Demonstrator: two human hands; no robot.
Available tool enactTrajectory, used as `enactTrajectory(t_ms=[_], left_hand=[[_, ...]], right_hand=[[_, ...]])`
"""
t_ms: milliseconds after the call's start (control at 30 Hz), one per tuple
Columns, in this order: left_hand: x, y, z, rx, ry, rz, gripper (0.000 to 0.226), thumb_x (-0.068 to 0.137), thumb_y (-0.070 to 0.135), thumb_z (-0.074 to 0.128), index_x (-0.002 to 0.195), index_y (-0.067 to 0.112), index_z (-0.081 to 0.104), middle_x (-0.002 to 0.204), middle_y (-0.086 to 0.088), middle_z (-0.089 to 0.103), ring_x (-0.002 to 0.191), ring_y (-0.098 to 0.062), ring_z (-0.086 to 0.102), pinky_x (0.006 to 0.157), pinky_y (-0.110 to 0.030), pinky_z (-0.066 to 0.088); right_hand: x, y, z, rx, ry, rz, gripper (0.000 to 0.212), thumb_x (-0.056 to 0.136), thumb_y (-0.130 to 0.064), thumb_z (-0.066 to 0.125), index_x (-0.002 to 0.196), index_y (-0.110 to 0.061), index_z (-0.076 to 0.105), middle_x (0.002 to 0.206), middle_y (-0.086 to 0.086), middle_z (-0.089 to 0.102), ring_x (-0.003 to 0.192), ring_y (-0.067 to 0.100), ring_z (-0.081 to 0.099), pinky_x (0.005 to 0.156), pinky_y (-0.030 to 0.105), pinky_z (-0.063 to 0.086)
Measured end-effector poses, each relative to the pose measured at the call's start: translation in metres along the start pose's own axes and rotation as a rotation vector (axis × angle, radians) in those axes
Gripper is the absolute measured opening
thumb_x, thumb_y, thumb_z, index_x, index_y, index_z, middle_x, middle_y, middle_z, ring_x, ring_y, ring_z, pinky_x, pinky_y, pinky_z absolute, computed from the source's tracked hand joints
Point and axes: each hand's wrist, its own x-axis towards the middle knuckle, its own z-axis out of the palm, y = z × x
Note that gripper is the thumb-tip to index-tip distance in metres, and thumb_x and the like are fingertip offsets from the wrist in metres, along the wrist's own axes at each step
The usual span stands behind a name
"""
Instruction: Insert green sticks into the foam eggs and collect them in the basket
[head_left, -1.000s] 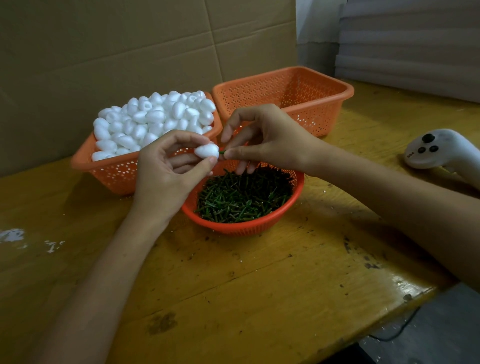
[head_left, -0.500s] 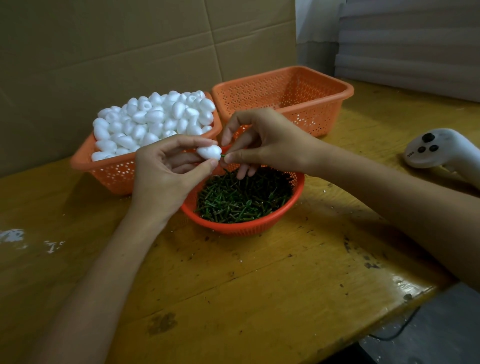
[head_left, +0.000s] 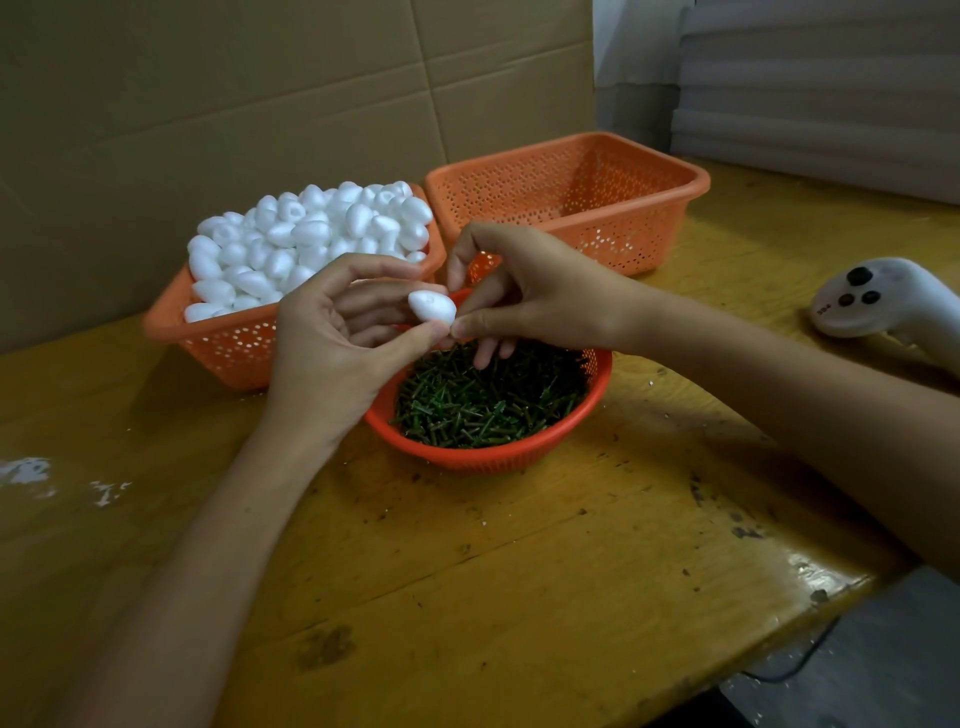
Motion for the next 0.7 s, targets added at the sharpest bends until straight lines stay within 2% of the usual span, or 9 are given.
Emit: enactTrajectory(t_ms=[400, 700], left_hand=[[0.0018, -0.0027, 0.0011, 0.046, -0.024, 0.010, 0.031, 0.078, 0.012, 0.089, 0.107, 0.016, 0.078, 0.102, 0.002, 0.082, 0.095, -0.018, 0.079, 0.085, -0.023, 0.061], [0.0023, -0.0015, 0.0014, 0.076, -0.036, -0.014, 0.028, 0.077, 0.020, 0.089, 0.103, 0.018, 0.078, 0.098, -0.002, 0.081, 0.091, -0.021, 0.079, 0.081, -0.026, 0.062]], right_hand=[[-0.0030, -0.0041, 0.0005, -0.043, -0.063, -0.017, 0.045, 0.094, 0.000, 0.072, 0.122, 0.004, 0.038, 0.097, 0.012, 0.080, 0.078, 0.033, 0.078, 0.069, 0.044, 0.061], [-0.0031, -0.0057, 0.0011, -0.068, -0.074, -0.043, 0.046, 0.091, 0.000, 0.076, 0.122, 0.002, 0.041, 0.094, 0.012, 0.080, 0.074, 0.029, 0.078, 0.064, 0.031, 0.061]])
